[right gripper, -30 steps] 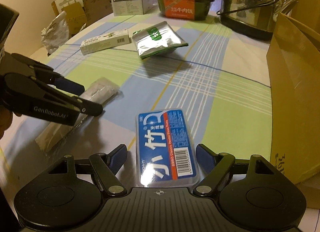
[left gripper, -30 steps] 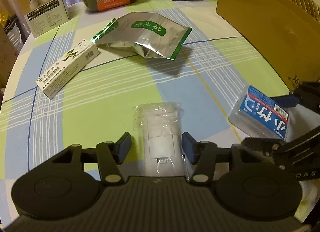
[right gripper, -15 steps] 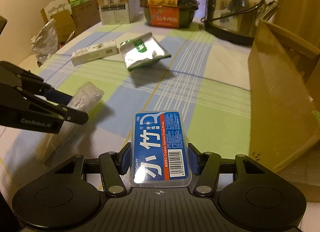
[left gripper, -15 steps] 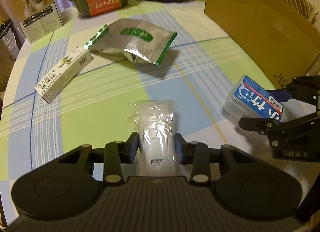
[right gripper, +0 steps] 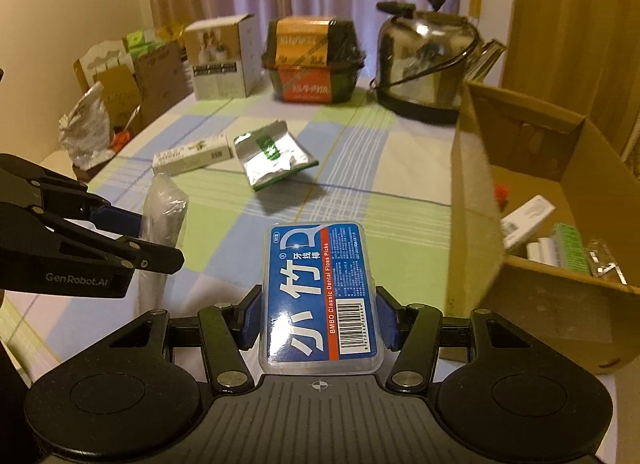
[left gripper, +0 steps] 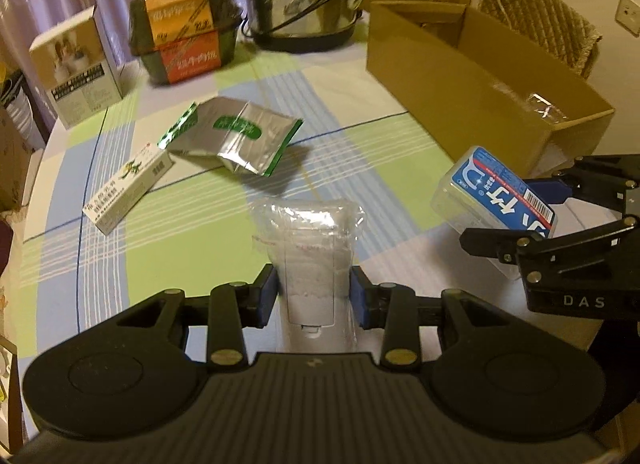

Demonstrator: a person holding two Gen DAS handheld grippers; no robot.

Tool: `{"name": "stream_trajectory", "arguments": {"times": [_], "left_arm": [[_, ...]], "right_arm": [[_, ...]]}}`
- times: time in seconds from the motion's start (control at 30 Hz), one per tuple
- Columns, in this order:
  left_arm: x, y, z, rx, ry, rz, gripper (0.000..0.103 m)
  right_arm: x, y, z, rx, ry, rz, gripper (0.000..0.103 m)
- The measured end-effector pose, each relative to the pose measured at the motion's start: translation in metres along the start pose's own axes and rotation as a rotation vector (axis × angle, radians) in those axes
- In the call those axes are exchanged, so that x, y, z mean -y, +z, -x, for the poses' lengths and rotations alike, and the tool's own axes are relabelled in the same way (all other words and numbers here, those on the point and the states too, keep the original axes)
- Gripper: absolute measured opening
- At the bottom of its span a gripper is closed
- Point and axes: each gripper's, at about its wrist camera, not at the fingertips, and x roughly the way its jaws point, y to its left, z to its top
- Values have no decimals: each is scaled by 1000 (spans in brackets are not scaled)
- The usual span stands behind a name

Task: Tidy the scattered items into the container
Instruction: 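Carry the white tube and blue box with both tools over the cardboard box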

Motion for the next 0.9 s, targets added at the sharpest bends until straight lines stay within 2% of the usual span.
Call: {"name": "stream_trajectory", "arguments": {"times": [0.43,0.9], "left_arm": [[27,16,33,50,12,-36,33],[53,49,57,111,-9,-70,33]], "right_arm": [[6,-1,38,71,-23,-28,58],[39,22,79,142,-85,-55,58]]}}
